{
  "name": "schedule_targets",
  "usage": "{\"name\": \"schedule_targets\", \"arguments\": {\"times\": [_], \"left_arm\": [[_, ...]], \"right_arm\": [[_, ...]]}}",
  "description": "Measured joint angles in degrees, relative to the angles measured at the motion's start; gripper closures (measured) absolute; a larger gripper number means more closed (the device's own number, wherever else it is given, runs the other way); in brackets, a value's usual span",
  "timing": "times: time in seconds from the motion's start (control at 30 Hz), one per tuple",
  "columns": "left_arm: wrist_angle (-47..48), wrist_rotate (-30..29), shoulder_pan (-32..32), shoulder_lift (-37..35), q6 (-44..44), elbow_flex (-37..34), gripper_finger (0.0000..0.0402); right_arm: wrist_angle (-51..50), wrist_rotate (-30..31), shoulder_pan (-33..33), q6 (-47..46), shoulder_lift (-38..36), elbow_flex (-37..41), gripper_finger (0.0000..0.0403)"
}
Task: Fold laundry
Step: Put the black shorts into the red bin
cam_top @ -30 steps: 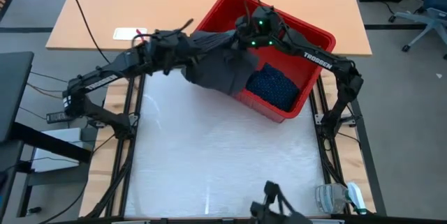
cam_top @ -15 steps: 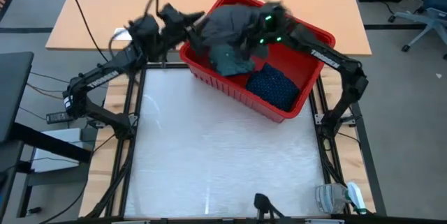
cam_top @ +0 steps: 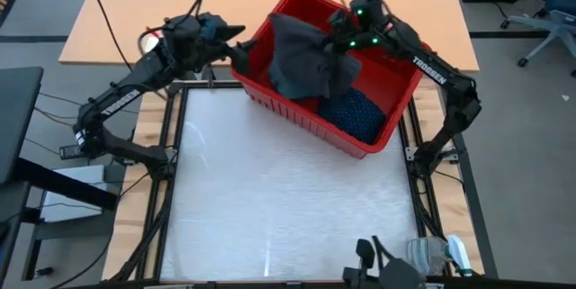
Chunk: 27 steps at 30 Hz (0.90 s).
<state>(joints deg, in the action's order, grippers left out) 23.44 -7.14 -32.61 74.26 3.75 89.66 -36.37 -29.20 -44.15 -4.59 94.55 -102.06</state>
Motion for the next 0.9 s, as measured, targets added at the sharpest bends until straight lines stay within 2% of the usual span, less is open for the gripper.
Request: {"name": "schedule_targets", "arguments": {"times": [0.13, 0.23, 0.3, 0.4, 0.47, 0.53, 0.63, 0.7, 0.8, 0.9], "left_arm": [[1.9, -0.5, 0.0, -2.0, 1.7, 0.0, 0.0121], [5.3, -0.6, 0.0, -3.0, 3.0, 0.0, 0.013], [7.9, -0.6, 0.0, -3.3, 3.5, 0.0, 0.0135], [11.4, -0.5, 0.0, -3.2, 4.4, 0.0, 0.0139], [13.3, -0.5, 0.0, -3.1, 4.5, 0.0, 0.014], [14.4, -0.5, 0.0, -2.7, 4.5, 0.0, 0.0141], [16.6, -0.5, 0.0, -1.1, 4.5, 0.0, 0.0141], [17.2, -0.4, 0.0, 0.1, 4.2, -0.1, 0.0141], [17.6, -0.1, 0.0, 1.9, 4.3, 0.0, 0.0141], [18.0, 2.3, 0.5, 3.8, 4.4, -0.1, 0.0141]], "right_arm": [[-6.6, -2.9, -2.8, -4.4, -0.6, 0.0, 0.0365], [-15.1, -11.7, -6.3, -5.9, -0.6, 0.0, 0.0365], [-20.0, -17.9, -7.9, -4.0, -0.7, 0.0, 0.0365], [-26.2, -20.0, -8.5, 0.2, -0.9, 0.0, 0.0365], [-29.1, -17.4, -8.8, 3.8, -0.5, 0.6, 0.0365], [-29.4, -11.4, -10.2, 5.8, -0.3, 3.4, 0.0365], [-22.5, 2.1, -12.3, 5.5, 0.0, 11.2, 0.0365], [-16.0, 8.8, -14.1, 4.4, 0.1, 16.3, 0.0363], [-9.7, 14.8, -16.3, 2.4, 0.1, 21.9, 0.0313], [-9.0, 14.8, -18.0, 1.6, 0.1, 23.0, 0.024]]}}
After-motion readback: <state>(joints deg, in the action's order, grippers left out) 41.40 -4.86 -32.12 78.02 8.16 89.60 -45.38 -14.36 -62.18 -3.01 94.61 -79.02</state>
